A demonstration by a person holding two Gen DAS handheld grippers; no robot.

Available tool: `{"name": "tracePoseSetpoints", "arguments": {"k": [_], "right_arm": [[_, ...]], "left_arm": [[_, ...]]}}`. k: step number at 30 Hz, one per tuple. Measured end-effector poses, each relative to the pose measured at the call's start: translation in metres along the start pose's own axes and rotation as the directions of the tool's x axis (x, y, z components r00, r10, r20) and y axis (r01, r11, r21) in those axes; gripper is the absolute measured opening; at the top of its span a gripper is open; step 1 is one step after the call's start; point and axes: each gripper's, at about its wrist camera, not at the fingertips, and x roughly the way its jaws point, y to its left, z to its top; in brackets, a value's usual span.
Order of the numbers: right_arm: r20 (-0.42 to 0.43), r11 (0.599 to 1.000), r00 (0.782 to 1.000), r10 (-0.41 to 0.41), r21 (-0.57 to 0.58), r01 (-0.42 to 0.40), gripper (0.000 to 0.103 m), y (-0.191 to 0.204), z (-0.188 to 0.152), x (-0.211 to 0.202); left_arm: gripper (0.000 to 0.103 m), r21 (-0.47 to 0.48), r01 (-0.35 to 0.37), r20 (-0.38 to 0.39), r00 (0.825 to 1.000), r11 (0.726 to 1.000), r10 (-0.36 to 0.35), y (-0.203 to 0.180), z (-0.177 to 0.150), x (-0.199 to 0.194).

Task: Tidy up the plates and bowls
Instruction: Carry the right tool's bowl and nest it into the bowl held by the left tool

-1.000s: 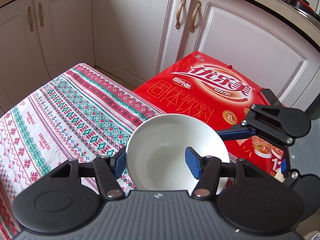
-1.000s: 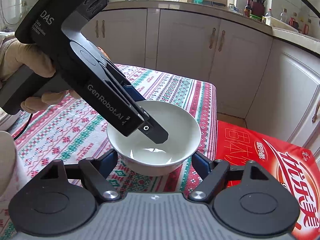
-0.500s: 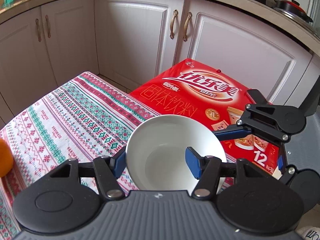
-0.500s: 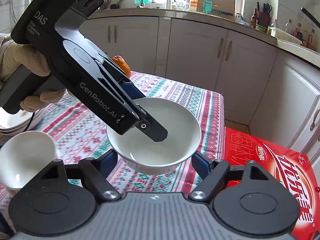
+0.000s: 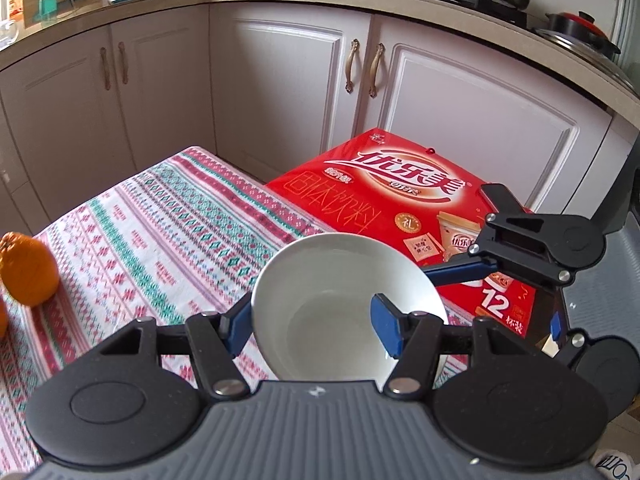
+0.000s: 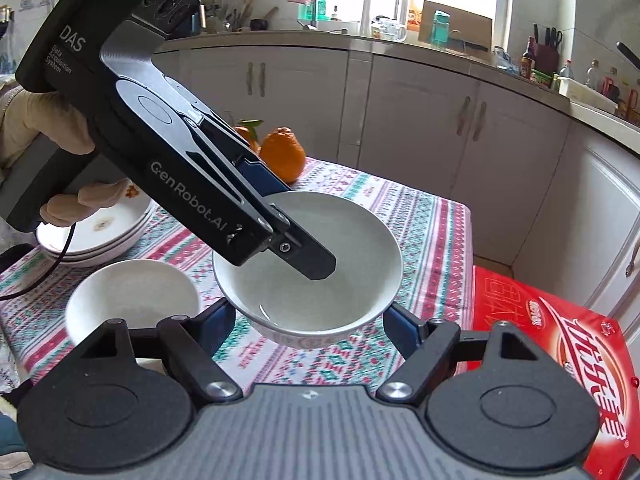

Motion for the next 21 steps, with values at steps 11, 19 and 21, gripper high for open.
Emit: {"name": "tracePoseSetpoints", "arguments": {"k": [11,19,21], "right_arm": [[0.010,0.998,0.999,0.047,-0.040,-0.046,0.084,0.029,0.003,-0.018],[0.013,0.994,0.996,0.084,-0.066,-0.083,0.084,0.048,0.008,-0.022],[0.011,0.993,0.995,0.096,-0.076,-0.095,0.084,0.053,0.008,-0.020]], "left_arm": [[0.061,-0.032,-0.039,0.007,0.999,0.999,0.040,-0.005,-0.022,-0.033],[0.061,-0.075,-0.064,0.026,0.997,0.995,0.066,-0.001,-0.040,-0.052],[0.061,-0.092,-0.070,0.029,0.997,0.993,0.073,0.002,-0.046,-0.057]]}}
